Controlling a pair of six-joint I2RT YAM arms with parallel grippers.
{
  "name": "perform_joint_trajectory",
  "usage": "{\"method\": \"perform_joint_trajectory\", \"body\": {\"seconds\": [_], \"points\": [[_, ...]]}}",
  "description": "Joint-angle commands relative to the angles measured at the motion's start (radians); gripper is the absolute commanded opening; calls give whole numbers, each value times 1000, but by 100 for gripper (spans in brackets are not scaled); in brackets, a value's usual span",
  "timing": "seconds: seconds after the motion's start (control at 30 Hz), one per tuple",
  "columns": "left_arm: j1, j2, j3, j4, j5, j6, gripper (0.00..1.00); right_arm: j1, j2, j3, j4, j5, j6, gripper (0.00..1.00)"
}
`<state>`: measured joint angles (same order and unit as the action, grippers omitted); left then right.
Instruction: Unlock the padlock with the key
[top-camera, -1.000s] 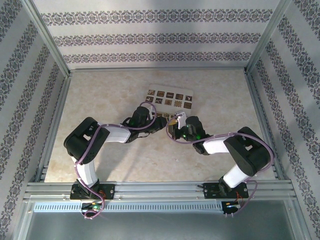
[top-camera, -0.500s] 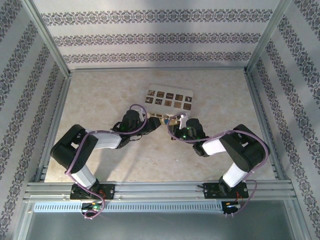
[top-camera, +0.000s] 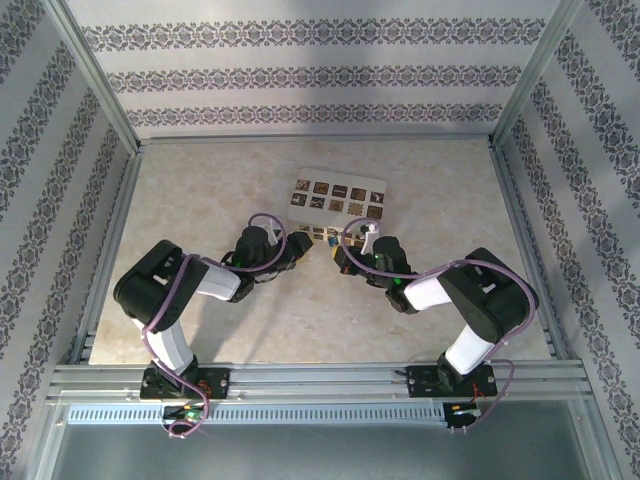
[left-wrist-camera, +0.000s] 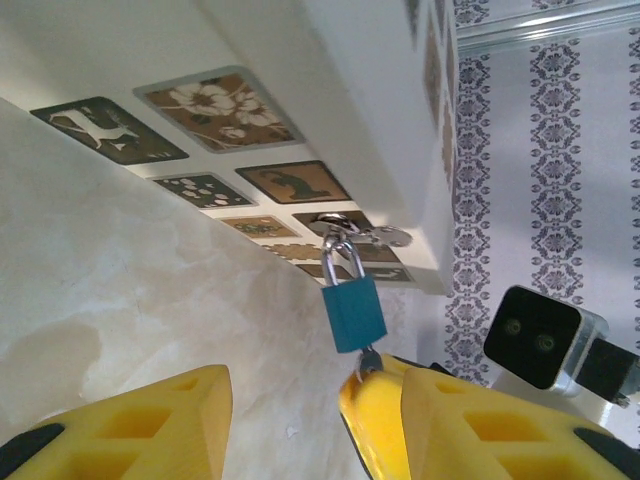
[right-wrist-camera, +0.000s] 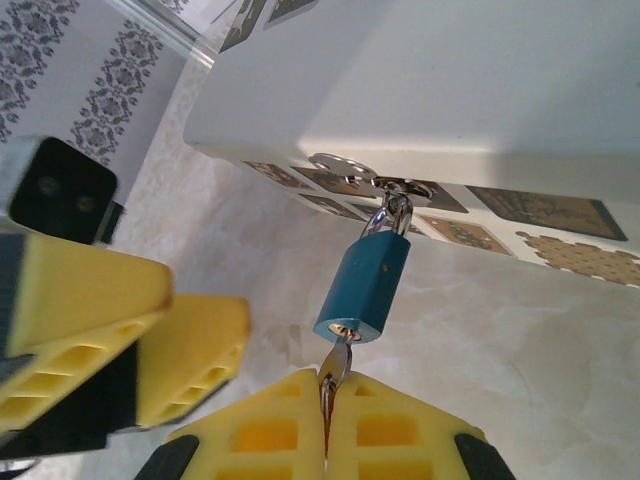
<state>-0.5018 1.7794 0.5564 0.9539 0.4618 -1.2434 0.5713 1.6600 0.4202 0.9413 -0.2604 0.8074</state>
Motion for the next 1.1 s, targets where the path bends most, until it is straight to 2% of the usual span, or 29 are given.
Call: {"method": "perform_joint_trajectory", "body": {"seconds": [0.0,0.3,0.5,1.07], "points": [[4,64,18,183,32,-92,47,-8,6,6,82,-16,68,0],[-24,209,76,339,45,-197,46,-10,26,14,79,-23,78,0],[-37,232,111,318,51,-211,46,-10,30,14,76,-22,83,0],[-72,284,183,276,25,-254,32,-9,29,14,79,-14,99,0]]}}
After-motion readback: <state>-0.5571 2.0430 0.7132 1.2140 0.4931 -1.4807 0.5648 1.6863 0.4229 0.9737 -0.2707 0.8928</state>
